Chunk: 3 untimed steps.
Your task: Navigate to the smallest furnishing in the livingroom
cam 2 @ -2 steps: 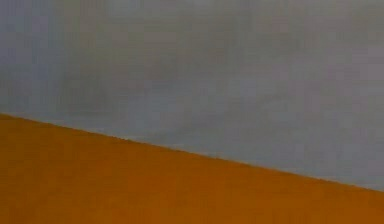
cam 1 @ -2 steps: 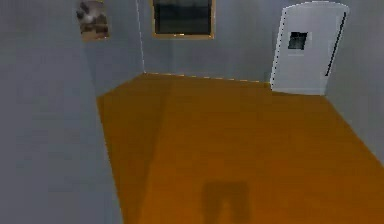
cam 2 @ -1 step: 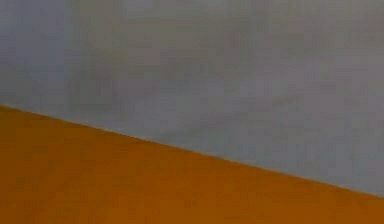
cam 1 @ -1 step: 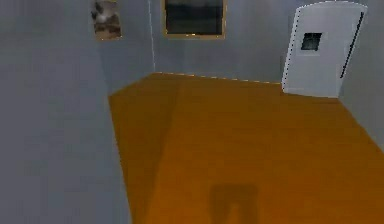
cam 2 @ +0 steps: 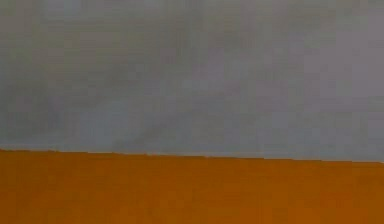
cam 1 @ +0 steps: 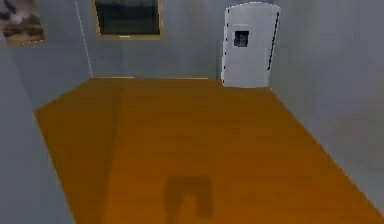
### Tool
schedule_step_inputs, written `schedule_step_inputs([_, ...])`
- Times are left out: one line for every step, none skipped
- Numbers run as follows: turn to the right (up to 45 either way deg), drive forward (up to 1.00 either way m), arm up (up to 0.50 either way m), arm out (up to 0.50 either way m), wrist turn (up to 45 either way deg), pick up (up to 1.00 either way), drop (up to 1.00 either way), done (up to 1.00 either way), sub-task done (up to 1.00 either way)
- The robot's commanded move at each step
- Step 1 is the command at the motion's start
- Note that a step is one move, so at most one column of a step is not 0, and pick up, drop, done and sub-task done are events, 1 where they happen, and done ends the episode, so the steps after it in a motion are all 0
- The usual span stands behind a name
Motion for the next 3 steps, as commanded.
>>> schedule_step_inputs([0.0, 0.95, 0.0, 0.0, 0.0, 0.0, 0.0, 0.0, 0.0])
schedule_step_inputs([-39.0, 0.0, 0.0, 0.0, 0.0, 0.0, 0.0, 0.0, 0.0])
schedule_step_inputs([0.0, 0.1, 0.0, 0.0, 0.0, 0.0, 0.0, 0.0, 0.0])
